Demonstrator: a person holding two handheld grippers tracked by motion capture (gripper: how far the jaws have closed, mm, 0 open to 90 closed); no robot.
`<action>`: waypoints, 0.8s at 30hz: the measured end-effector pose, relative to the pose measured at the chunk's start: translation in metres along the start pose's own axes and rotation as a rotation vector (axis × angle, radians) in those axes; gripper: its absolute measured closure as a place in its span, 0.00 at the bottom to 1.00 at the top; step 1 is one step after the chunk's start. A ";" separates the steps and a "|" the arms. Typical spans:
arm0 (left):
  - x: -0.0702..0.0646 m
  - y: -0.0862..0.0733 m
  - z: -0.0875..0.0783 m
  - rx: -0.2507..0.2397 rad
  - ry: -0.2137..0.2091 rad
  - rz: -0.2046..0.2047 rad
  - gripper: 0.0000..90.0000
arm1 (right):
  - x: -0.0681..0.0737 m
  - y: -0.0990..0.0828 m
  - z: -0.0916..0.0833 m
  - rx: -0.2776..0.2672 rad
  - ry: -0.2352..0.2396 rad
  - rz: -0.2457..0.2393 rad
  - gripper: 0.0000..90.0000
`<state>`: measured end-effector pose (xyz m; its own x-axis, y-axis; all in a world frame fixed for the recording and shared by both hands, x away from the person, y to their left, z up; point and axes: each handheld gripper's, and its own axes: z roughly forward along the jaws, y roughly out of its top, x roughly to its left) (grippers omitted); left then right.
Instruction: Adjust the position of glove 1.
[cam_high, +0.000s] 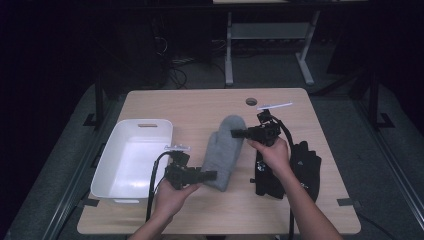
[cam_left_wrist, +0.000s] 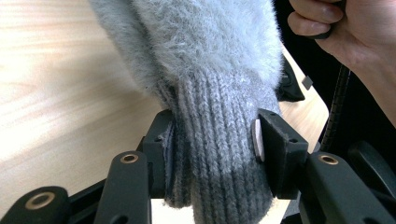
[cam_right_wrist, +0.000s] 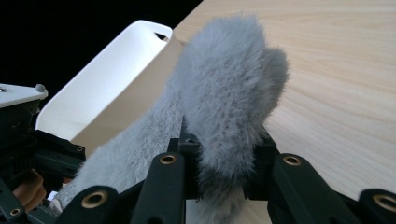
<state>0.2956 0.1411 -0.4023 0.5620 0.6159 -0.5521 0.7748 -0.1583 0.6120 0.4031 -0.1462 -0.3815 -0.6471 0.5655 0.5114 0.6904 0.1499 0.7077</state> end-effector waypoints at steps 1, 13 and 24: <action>-0.001 0.001 -0.002 0.000 -0.001 0.003 0.57 | 0.001 0.002 -0.001 -0.006 0.000 -0.007 0.81; -0.008 0.013 -0.023 -0.027 -0.018 0.038 0.57 | 0.017 0.020 -0.011 -0.045 0.034 0.021 0.81; -0.005 0.020 -0.047 -0.055 -0.009 0.060 0.56 | 0.035 0.041 -0.006 -0.051 0.067 0.032 0.81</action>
<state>0.2942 0.1713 -0.3604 0.6097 0.5995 -0.5185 0.7227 -0.1518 0.6743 0.4065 -0.1257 -0.3318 -0.6461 0.5137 0.5645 0.6948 0.0897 0.7136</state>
